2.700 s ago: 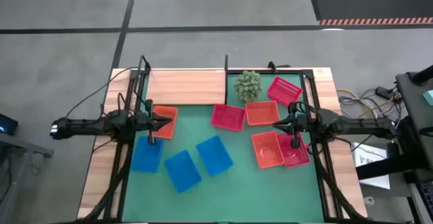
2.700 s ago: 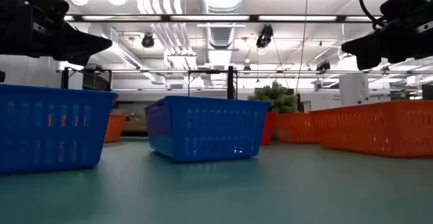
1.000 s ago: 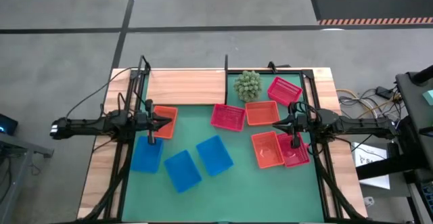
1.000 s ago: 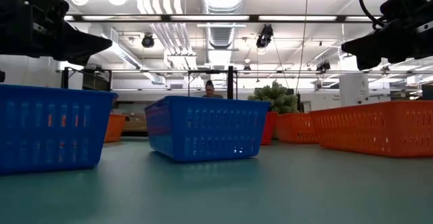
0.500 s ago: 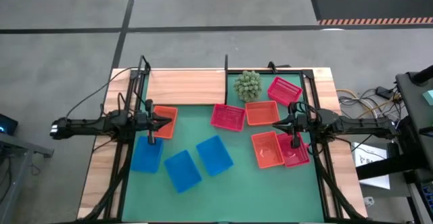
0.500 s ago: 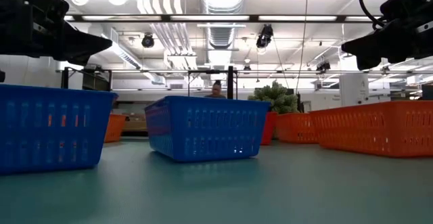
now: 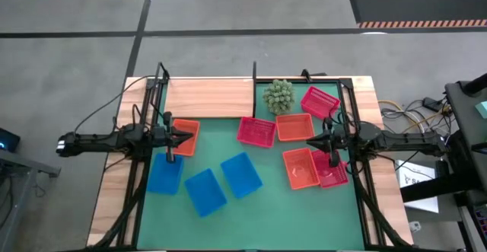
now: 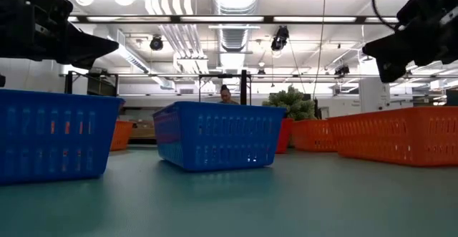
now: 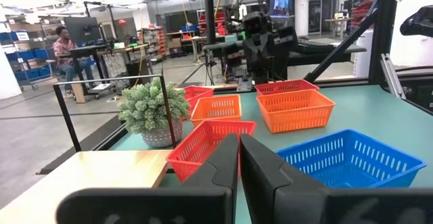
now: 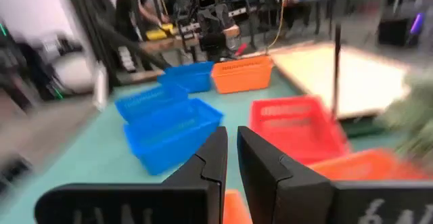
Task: Stack baskets on shelf by color
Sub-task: Put the right blue bin on the shelf
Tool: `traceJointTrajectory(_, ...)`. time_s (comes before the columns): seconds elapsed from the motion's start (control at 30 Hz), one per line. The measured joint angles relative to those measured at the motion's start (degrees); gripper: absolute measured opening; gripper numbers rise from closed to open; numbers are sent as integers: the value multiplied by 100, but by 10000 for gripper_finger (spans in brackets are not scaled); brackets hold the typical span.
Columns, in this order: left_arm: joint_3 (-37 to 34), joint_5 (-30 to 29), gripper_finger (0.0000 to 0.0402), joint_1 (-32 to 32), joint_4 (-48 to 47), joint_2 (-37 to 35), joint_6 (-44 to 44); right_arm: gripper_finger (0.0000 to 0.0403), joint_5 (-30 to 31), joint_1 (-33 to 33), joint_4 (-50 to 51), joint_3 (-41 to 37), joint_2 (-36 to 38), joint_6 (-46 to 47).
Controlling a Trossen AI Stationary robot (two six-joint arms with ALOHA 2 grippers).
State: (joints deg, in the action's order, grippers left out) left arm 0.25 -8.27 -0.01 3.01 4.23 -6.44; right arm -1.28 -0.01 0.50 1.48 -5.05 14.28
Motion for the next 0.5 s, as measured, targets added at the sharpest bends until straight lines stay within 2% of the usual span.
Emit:
traceJointTrajectory(0.1,0,5,0,0,12,-2,130,28,138,0,-216,-5,-8,170)
traceJointTrajectory(0.27,0,63,0,0,366,0,2077,28,282,0,-592,-5,-16,179)
traceJointTrajectory(0.5,0,35,0,-2,1027,4,2227,28,280,0,-600,-5,5,241)
